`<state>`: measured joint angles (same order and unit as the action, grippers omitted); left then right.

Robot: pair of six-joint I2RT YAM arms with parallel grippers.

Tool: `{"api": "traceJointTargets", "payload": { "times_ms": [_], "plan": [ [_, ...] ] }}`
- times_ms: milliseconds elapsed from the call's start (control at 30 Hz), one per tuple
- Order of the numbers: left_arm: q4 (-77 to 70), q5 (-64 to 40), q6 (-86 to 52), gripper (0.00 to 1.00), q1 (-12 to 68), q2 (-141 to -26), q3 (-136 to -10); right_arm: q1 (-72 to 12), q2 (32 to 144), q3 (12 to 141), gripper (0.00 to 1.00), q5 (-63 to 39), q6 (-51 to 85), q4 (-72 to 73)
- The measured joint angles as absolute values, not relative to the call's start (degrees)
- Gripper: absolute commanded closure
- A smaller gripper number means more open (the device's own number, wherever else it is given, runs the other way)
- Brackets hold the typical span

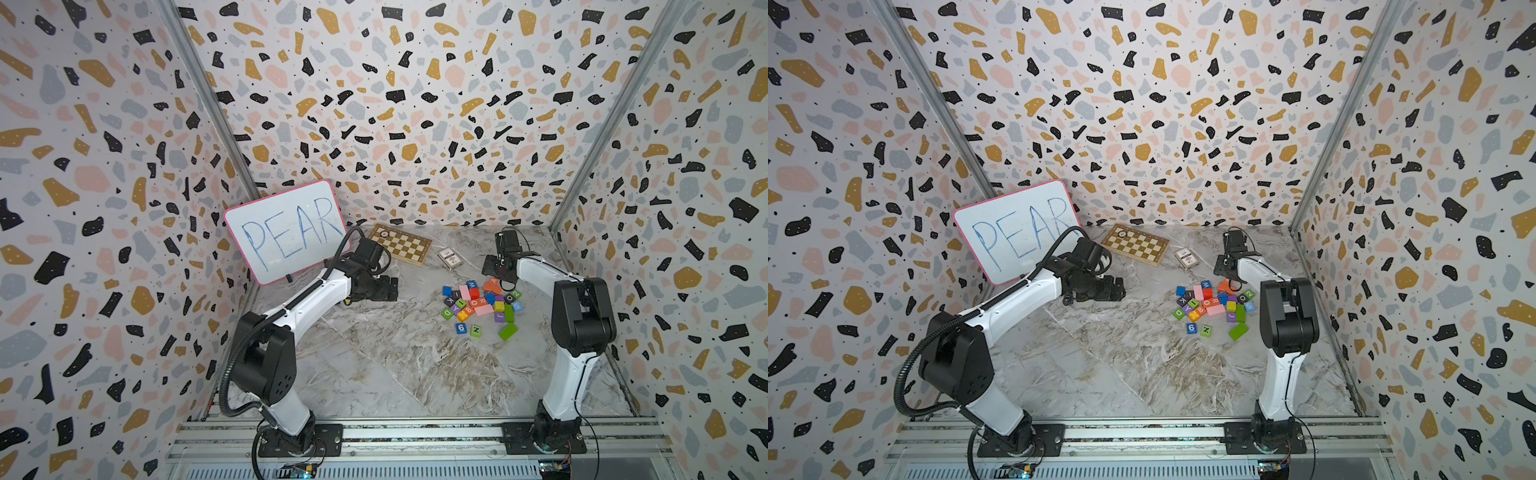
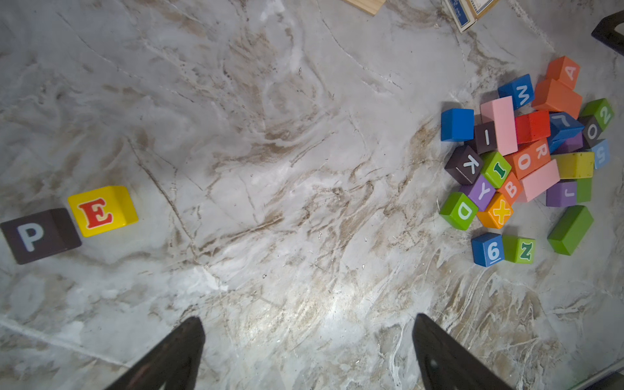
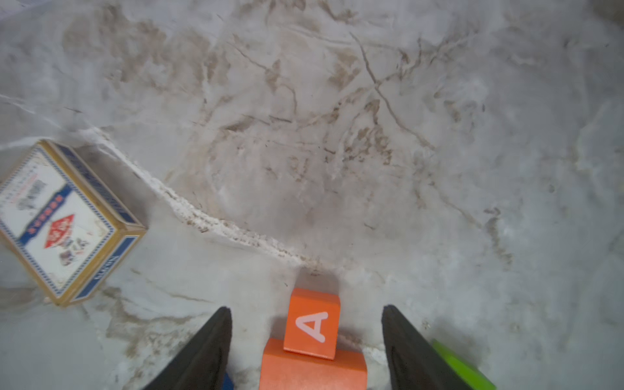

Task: Spell the uppercase word “pear” with letter blocks
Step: Pick up the letter block from the center of the board.

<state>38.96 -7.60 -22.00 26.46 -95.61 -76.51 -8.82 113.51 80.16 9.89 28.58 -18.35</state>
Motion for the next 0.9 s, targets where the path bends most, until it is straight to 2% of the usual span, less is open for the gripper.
{"api": "traceJointTargets", "payload": {
  "times_ms": [233,900],
  "plan": [
    [38.98,-7.66,-22.02,0.05,26.79,-97.45,-77.01,-7.75,117.67,85.32,0.32,10.13,32.99,-22.48],
    [39.13,-6.81,-22.11,0.03,26.81,-97.89,-77.69,-7.09,118.69,85.27,0.39,6.52,34.59,-22.61]
  ]
}}
